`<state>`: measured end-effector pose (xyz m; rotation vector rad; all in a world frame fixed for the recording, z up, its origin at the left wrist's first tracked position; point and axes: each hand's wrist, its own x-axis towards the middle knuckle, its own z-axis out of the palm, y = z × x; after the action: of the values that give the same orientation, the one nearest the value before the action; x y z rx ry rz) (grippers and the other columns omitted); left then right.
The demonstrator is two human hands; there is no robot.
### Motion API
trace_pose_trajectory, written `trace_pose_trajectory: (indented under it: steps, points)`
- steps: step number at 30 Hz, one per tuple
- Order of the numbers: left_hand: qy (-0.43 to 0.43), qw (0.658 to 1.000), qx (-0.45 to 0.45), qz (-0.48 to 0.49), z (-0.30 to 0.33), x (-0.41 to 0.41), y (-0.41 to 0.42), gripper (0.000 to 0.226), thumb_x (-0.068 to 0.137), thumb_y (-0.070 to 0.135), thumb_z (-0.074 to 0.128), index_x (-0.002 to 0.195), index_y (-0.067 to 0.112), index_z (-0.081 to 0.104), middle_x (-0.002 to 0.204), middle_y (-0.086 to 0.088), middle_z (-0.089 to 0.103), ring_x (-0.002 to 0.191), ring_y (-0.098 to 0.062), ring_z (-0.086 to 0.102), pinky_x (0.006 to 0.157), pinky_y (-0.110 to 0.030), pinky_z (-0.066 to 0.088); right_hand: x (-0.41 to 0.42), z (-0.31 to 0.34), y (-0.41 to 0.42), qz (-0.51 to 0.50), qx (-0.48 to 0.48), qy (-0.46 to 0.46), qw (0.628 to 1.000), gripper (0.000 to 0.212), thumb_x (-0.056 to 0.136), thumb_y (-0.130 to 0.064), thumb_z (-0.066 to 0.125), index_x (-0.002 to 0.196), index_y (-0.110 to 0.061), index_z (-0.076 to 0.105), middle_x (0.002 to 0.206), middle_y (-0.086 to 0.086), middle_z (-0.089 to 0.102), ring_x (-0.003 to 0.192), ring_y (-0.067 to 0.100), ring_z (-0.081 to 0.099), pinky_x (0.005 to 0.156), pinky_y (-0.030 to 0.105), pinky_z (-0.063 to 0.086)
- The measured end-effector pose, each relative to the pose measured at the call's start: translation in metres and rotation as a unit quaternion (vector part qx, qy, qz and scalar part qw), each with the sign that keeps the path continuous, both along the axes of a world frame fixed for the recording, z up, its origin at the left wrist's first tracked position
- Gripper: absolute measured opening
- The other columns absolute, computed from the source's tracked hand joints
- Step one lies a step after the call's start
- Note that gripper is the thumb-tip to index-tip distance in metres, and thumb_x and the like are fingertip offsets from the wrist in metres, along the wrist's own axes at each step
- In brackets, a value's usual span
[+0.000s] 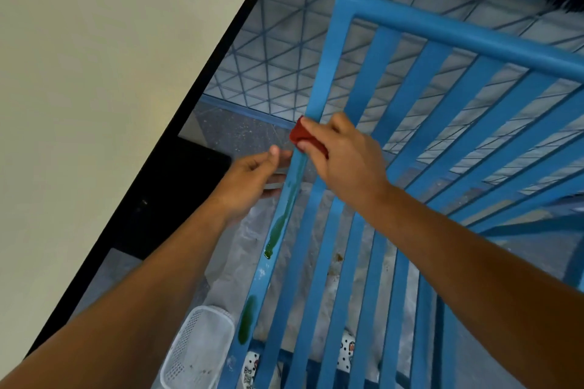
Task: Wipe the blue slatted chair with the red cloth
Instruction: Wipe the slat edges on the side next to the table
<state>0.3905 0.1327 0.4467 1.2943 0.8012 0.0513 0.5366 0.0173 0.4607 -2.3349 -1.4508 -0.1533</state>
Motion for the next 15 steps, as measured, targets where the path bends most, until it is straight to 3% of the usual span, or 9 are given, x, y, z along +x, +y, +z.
trace_pose_trajectory:
  steps: [3, 7, 11, 15]
  points:
    - [0.011, 0.998, -0.041, 0.037, -0.005, -0.006, -0.003, 0.07, 0.08, 0.075, 0.037, 0.116, 0.025, 0.07, 0.11, 0.006, 0.077, 0.104, -0.015, 0.072, 0.087, -0.033, 0.057, -0.014, -0.006, -0.005, 0.019, -0.028, 0.004, 0.999, 0.039, 0.097, -0.044, 0.058, 0.127, -0.021, 0.068, 0.097, 0.008, 0.061, 0.06, 0.031, 0.064, 0.05, 0.033, 0.051]
    - [0.032, 0.993, -0.101, 0.055, -0.011, -0.01, -0.006, 0.098, 0.072, 0.086, 0.021, 0.126, 0.02, 0.068, 0.118, 0.0, 0.074, 0.111, -0.021, 0.068, 0.094, -0.039, 0.051, -0.002, 0.017, -0.003, 0.068, -0.097, -0.013, 0.993, 0.039, 0.101, -0.046, 0.054, 0.132, -0.026, 0.063, 0.107, 0.005, 0.06, 0.073, 0.029, 0.067, 0.058, 0.034, 0.05]
    - [0.036, 0.994, -0.1, 0.04, -0.018, -0.015, -0.006, 0.101, 0.072, 0.087, 0.016, 0.127, 0.021, 0.07, 0.121, -0.001, 0.073, 0.117, -0.025, 0.065, 0.101, -0.043, 0.048, 0.037, 0.048, 0.011, 0.032, 0.015, -0.032, 0.999, 0.039, 0.091, -0.037, 0.071, 0.126, -0.019, 0.07, 0.104, 0.011, 0.061, 0.075, 0.029, 0.066, 0.062, 0.03, 0.048]
    - [0.038, 0.994, -0.098, 0.038, -0.019, -0.02, -0.008, 0.103, 0.067, 0.092, 0.02, 0.125, 0.024, 0.071, 0.121, 0.002, 0.074, 0.117, -0.022, 0.065, 0.1, -0.041, 0.048, 0.04, 0.038, 0.015, -0.004, 0.062, -0.015, 0.998, 0.039, 0.093, -0.035, 0.068, 0.128, -0.019, 0.068, 0.107, 0.011, 0.059, 0.08, 0.027, 0.065, 0.061, 0.034, 0.054]
